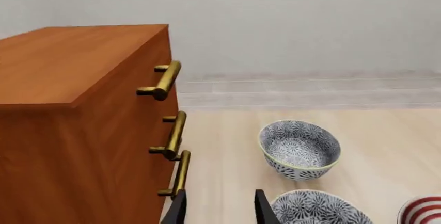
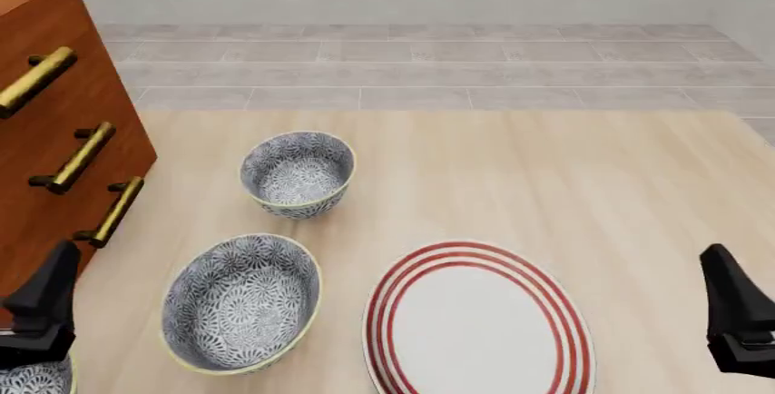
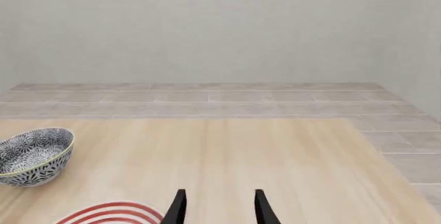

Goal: Put the bowl at the front on the plate.

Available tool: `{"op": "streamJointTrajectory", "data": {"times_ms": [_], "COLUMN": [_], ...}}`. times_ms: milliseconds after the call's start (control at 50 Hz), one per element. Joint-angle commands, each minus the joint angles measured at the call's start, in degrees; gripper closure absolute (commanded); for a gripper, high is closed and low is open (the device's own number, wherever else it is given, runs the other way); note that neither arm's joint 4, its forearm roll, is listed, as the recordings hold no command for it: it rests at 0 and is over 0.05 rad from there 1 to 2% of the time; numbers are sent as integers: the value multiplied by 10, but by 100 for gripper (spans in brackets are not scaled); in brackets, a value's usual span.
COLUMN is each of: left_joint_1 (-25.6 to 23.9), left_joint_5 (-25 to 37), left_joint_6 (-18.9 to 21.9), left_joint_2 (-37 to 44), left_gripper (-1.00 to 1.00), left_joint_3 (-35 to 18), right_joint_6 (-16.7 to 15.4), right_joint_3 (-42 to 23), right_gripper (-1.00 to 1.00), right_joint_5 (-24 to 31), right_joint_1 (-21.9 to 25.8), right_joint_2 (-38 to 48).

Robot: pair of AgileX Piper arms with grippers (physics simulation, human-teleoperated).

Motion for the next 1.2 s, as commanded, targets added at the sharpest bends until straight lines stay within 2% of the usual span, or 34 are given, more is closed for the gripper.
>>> {"op": "streamJointTrajectory", "data": {"times_ms": [20, 240, 340, 400, 540, 700, 740, 880, 1020, 1200], "left_joint_1": [-11, -13, -20, -6, -4, -14, -17, -26, -9, 15], "left_joint_5": [31, 37, 54, 73, 156, 252, 288, 396, 461, 507], "left_joint_6": [-18, -18, -18, 7, 34, 30, 45, 23, 15, 54], "left_joint_2": [-51, -56, -55, -53, -57, -57, -57, -56, 20, 84], "left_gripper": [-100, -100, -100, -100, -100, -100, -100, -100, -100, -100], "left_joint_3": [-3, -7, -30, -43, -114, -180, -208, -258, -314, -362], "right_joint_6": [-2, 2, 4, 5, 10, 8, 7, 2, -3, -4], "right_joint_3": [-1, -2, -1, 0, -1, -1, -1, -2, -2, -1], "right_gripper": [-100, -100, -100, -100, -100, -100, -100, -100, -100, -100], "right_joint_5": [-2, -3, -1, -2, -2, -2, 0, 2, 0, -2], "right_joint_1": [2, 5, 4, 3, 3, 5, 5, 6, 8, 7], "right_joint_2": [3, 7, 4, 5, 5, 4, 4, 3, 7, 8]}}
